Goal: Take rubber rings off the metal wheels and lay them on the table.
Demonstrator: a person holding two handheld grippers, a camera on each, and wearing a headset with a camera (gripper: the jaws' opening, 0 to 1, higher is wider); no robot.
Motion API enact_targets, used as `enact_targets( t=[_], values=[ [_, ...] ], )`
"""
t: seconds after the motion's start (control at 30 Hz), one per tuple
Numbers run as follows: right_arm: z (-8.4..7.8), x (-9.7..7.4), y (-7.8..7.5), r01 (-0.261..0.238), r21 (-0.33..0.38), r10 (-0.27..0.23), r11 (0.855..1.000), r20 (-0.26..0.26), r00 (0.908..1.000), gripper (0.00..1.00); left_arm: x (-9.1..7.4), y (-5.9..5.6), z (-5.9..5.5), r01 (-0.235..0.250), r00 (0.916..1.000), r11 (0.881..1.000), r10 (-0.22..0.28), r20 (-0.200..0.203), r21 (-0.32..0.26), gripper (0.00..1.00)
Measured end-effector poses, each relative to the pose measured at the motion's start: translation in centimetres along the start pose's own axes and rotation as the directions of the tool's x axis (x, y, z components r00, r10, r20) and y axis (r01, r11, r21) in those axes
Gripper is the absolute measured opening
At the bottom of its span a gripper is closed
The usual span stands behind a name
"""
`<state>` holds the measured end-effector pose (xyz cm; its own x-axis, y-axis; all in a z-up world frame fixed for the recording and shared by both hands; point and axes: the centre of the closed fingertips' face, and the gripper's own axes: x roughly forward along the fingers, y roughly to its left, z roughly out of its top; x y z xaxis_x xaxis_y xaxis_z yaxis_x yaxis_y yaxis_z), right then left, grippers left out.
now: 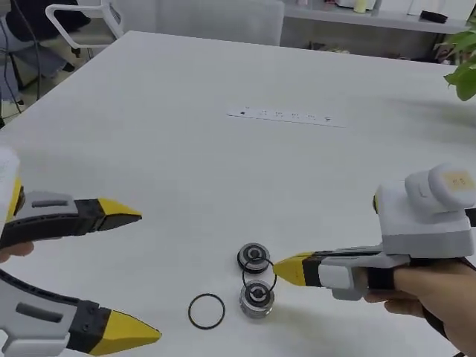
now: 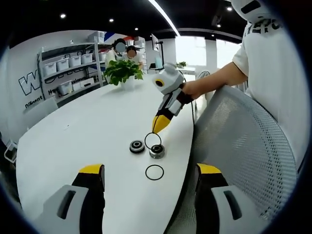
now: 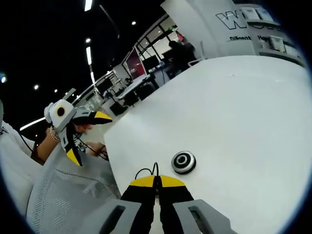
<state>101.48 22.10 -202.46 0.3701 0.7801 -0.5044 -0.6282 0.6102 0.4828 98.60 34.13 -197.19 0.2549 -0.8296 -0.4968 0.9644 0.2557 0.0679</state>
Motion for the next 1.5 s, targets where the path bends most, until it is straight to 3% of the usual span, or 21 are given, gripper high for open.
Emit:
enact_targets(
  t=[0.3,0.5,0.67,0.93,1.2,1.5],
  values=[
    [0.4,0.1,1.0,-0.003,-0.084,0.003,0.997,-0.006,1.0,0.0,-0.6,-0.4,-0.7,-0.027,0.9996,0.999,0.027,0.004,-0.036,0.76],
    [0.3,0.3,1.7,-0.007,-0.168,0.003,0.986,-0.027,0.9996,0.0,-0.7,-0.6,-1.1,-0.035,0.9994,0.997,0.036,0.004,-0.063,0.79],
    [0.5,0.5,2.5,-0.008,-0.252,0.001,0.968,-0.03,0.9996,0.0,-0.5,-1.5,-1.5,-0.016,0.9999,0.997,0.017,0.002,-0.081,0.81],
    [-0.1,1.3,3.3,-0.005,-0.379,-0.026,0.925,-0.077,0.9967,0.0,-0.3,-1.7,-2.1,-0.015,0.9998,0.993,0.014,-0.01,-0.118,0.84],
    [-0.6,2.3,4.8,-0.035,-0.508,-0.026,0.861,-0.111,0.9934,0.0,0.0,-2.1,-2.5,-0.006,0.9998,0.991,0.003,-0.021,-0.132,0.84],
    [-1.6,3.1,5.7,-0.076,-0.541,-0.005,0.838,-0.148,0.989,0.0,0.1,-2.0,-2.8,-0.01,0.9996,0.988,0.006,-0.027,-0.151,0.83]
  ],
)
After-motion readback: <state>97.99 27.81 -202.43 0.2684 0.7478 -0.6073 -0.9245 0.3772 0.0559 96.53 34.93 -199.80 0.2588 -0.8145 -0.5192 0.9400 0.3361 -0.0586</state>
